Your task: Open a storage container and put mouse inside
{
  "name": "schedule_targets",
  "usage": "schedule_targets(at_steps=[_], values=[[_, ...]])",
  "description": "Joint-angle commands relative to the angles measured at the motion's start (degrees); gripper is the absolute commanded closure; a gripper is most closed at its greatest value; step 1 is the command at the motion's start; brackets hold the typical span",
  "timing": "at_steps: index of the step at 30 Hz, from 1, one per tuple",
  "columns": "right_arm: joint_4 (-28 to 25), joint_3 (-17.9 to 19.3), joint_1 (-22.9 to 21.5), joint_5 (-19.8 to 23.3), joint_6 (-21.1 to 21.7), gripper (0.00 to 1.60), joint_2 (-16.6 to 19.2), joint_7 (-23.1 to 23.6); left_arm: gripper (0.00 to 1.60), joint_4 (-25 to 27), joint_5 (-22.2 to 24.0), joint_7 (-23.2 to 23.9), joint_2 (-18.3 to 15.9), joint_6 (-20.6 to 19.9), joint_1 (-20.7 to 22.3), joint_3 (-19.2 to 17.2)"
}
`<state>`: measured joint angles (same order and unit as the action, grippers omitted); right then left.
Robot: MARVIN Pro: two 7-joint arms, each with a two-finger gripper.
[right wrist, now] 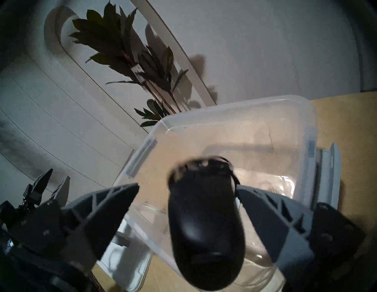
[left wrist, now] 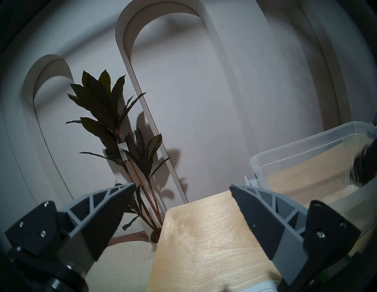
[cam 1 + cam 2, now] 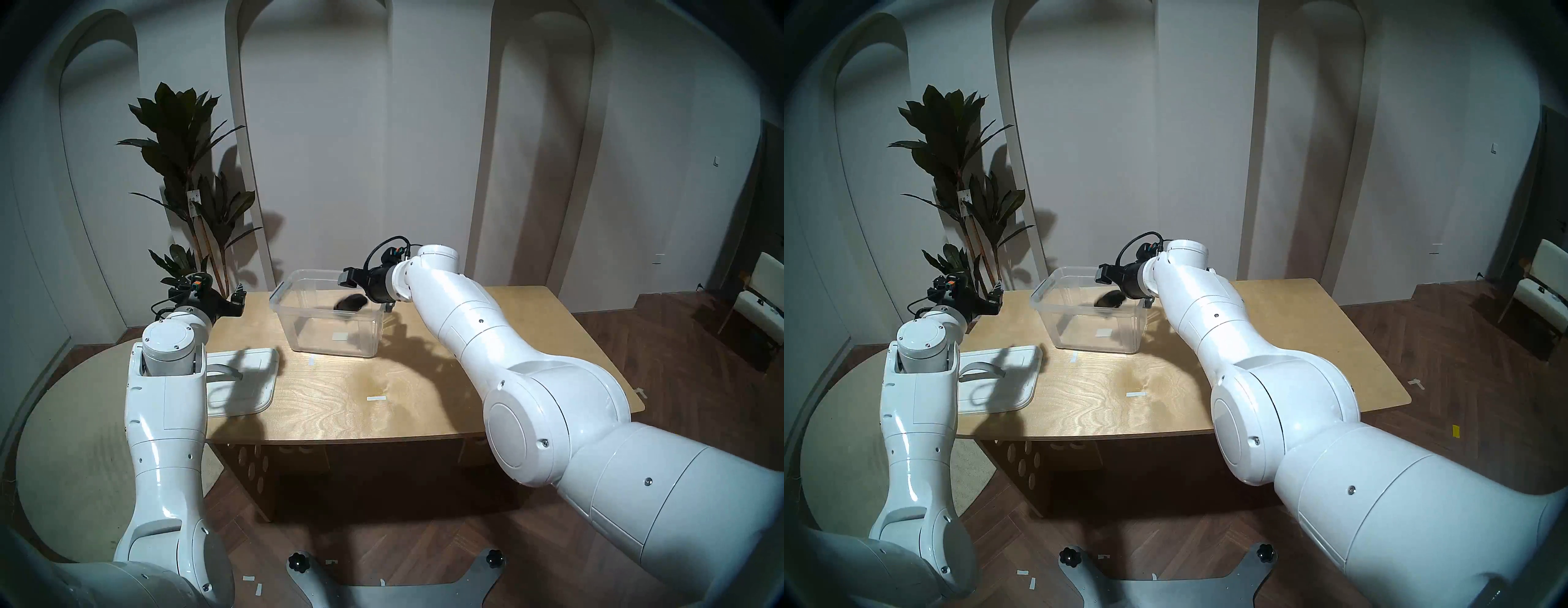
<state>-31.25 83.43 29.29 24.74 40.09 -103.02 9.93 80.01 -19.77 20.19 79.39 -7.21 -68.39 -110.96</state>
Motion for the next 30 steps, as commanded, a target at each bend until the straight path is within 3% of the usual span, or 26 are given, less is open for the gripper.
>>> schedule_targets(at_steps=[1, 8, 13, 30], values=[[-4.84, -3.49, -4.94, -4.19, -4.93, 0.00, 0.28, -2.36, 0.00, 1.14, -0.05, 0.01, -0.59, 0.03, 0.95, 0.00], [-9.45, -8.46, -2.25, -9.90, -10.14, 0.00, 2.37, -3.54, 0.00, 1.15, 0.13, -0.09, -0.73, 0.00, 0.90, 0.14], [-14.05, -12.49, 2.89, -15.55, -13.23, 0.00, 5.42, -7.49, 0.00, 0.95, 0.37, -0.29, -0.80, 0.10, 0.83, 0.26], [-24.87, -15.47, 10.86, -23.02, -20.39, 0.00, 12.46, -14.27, 0.00, 0.53, 1.02, -0.83, -0.98, 0.16, 0.56, 0.60]])
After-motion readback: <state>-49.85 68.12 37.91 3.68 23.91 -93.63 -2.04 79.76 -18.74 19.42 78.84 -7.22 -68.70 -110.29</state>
